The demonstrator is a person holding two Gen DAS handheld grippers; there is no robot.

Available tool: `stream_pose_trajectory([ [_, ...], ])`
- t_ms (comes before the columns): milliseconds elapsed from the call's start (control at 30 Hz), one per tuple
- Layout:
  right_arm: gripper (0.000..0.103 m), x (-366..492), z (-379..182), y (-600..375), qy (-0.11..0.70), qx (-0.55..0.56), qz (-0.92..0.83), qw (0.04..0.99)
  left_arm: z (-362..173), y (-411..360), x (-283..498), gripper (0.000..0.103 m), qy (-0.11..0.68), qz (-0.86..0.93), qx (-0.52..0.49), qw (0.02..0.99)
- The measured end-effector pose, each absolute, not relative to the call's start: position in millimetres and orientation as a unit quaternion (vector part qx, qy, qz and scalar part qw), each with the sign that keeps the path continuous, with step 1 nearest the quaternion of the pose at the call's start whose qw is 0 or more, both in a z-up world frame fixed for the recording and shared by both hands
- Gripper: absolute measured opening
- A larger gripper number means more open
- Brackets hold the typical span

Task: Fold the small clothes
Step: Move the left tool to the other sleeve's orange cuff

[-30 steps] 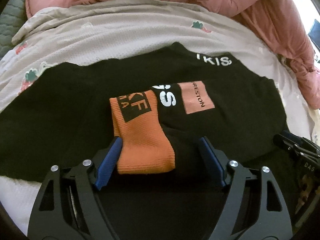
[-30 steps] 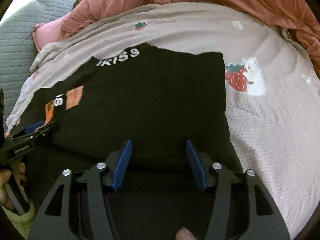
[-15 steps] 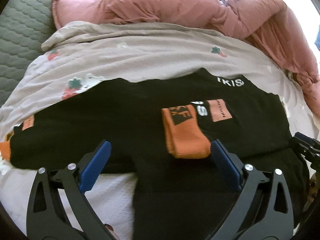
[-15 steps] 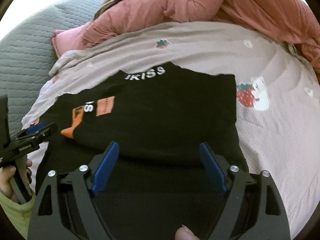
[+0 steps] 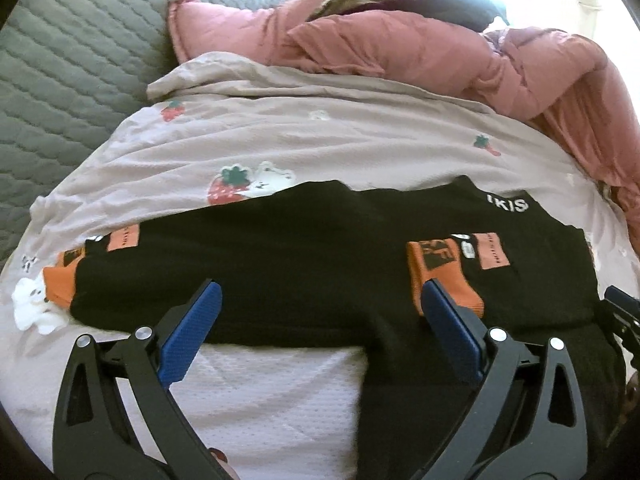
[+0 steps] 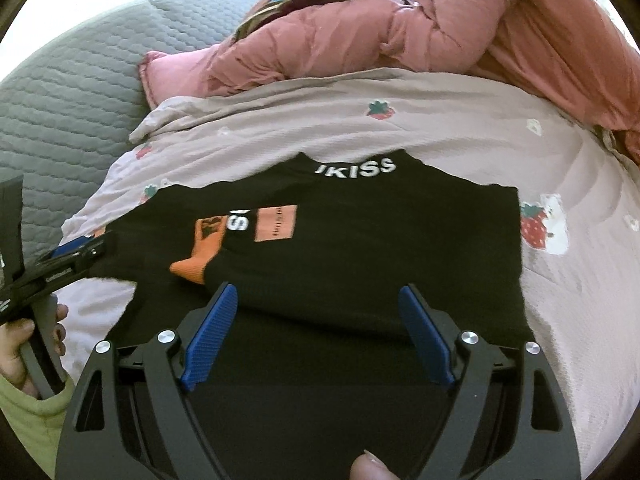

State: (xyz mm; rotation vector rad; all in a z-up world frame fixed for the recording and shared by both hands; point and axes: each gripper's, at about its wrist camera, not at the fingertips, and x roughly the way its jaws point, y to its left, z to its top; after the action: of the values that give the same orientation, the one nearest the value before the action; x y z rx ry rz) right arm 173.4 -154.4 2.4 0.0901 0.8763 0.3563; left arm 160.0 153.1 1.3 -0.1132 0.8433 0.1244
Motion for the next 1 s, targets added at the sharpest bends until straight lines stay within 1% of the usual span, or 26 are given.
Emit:
stream_pose_trajectory([
  [200,0.082,173,10,-127,0.414,0.029,0.192,0.889,5,172,155,0.093,0.402,0.088,-0.066,0.909],
  [267,0.096,173,13,-118,0.411,0.025,0.197,0.890,6,178,154,0.093,0.400,0.098,-0.073,0.908],
  [300,0.097,173,14,-115,0.409,0.025,0.198,0.890,7,182,152,0.093,0.397,0.103,-0.077,0.909],
  [767,0.097,178,27,-49,0.386,-0.004,0.249,0.888,15,217,144,0.093,0.375,0.173,-0.091,0.906],
  [1000,0.097,181,25,-24,0.385,-0.013,0.270,0.883,13,243,140,0.093,0.371,0.204,-0.119,0.898],
])
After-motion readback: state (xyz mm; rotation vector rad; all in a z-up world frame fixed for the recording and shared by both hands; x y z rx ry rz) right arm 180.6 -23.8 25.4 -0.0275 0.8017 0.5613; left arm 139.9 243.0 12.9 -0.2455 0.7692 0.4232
